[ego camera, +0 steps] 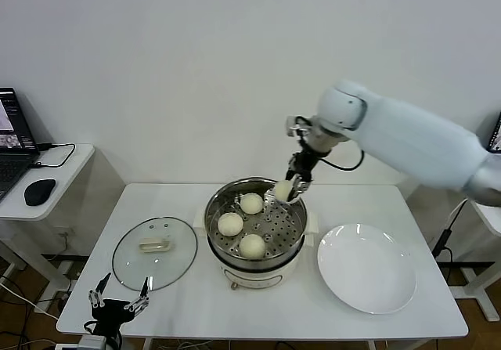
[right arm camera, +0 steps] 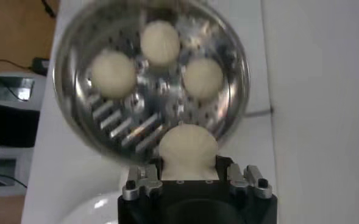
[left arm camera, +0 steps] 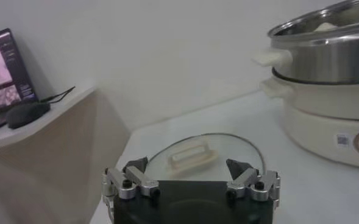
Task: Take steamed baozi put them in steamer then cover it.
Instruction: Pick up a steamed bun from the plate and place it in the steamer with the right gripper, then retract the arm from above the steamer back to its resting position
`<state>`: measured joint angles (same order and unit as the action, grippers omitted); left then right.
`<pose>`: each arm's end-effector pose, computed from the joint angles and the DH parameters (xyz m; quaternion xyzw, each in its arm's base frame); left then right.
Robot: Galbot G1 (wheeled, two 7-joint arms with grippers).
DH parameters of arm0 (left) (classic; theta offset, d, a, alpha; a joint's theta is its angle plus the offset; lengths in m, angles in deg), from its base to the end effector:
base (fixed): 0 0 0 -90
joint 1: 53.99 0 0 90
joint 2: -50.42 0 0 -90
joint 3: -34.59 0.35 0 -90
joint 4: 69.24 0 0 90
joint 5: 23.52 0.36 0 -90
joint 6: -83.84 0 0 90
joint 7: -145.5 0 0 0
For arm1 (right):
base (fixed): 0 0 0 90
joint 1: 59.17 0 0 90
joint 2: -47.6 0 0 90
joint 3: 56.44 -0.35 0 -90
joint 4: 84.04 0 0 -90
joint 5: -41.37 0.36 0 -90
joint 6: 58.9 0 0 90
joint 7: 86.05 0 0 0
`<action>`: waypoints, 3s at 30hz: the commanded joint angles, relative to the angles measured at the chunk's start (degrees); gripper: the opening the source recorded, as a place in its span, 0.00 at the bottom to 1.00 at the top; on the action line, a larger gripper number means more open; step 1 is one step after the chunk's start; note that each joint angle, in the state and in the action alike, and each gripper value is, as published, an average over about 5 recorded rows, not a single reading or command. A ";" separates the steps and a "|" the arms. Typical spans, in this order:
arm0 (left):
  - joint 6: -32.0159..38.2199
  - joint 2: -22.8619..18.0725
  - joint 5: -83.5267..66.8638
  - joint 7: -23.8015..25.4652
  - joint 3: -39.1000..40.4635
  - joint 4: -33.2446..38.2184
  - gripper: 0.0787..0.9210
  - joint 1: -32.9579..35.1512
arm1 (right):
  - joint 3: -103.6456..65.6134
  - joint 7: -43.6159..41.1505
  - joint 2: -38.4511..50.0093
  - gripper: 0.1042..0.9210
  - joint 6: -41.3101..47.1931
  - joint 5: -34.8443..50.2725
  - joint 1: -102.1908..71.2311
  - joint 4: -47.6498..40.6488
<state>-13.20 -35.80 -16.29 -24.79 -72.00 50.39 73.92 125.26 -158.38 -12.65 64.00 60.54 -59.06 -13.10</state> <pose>0.1348 0.1005 -0.3150 0.0249 -0.9773 -0.1512 0.1462 0.5747 0.0633 -0.0090 0.5620 -0.5572 0.4771 0.3823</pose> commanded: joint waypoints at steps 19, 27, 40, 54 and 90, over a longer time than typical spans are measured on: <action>-0.17 -0.05 -1.29 0.09 0.60 0.20 0.88 -0.41 | 9.05 -0.44 -9.99 0.54 -1.94 -7.03 -3.09 -8.41; -0.17 -0.28 -1.36 0.06 0.98 -0.41 0.88 -0.75 | 9.05 -0.05 -8.94 0.54 -1.84 -7.52 -3.83 -7.28; -0.42 -0.64 -1.26 0.22 0.98 0.20 0.88 -0.51 | 6.20 1.33 -7.59 0.58 -0.48 -6.97 -5.82 -4.56; 2.72 -1.26 -1.92 -1.54 1.18 -0.55 0.88 -0.37 | -9.56 6.14 8.73 0.88 -2.63 -3.73 -5.15 8.25; 12.18 9.29 39.98 -11.78 4.19 -12.09 0.88 -10.37 | -105.48 74.02 -1.46 0.88 -32.02 9.15 -114.76 40.68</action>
<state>-4.77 -31.21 -7.47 -32.24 -68.82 43.55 66.49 36.12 -92.38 -5.82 37.51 69.51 -150.63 21.97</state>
